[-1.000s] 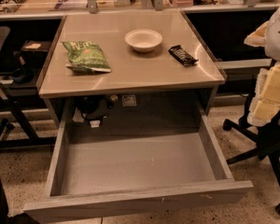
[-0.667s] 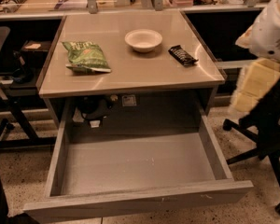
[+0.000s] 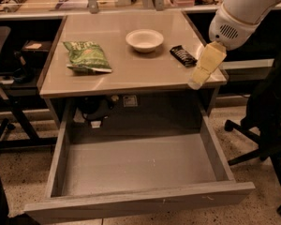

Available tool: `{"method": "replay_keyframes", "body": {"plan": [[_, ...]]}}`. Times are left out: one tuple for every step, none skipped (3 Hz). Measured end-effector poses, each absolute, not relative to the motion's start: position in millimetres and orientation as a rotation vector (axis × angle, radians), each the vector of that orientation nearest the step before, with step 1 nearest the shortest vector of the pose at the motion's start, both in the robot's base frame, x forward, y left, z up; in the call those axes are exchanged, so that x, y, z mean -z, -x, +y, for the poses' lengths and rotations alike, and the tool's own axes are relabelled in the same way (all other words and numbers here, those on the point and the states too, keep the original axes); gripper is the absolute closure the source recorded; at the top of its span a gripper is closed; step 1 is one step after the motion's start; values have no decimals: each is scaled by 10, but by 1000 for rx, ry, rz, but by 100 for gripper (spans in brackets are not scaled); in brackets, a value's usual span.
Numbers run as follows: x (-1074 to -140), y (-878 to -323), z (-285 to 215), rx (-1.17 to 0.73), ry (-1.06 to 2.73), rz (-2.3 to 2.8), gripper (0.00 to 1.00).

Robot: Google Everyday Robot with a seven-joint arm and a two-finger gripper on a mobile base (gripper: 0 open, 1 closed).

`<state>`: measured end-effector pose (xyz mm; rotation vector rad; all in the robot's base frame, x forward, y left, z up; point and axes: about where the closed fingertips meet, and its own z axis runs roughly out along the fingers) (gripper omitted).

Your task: Place rxbar chocolate into top drawer

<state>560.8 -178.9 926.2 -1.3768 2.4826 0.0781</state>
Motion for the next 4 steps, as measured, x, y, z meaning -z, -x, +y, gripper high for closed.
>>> {"method": "replay_keyframes", "body": {"plan": [[-9249, -5685, -1749, -84, 1361, 2484, 0], [-9209, -5771, -1678, -114, 1346, 2466, 0], [-9178, -6089, -1544, -164, 1299, 2460, 0], [-9274, -6453, -1464, -173, 1252, 2448, 0]]}}
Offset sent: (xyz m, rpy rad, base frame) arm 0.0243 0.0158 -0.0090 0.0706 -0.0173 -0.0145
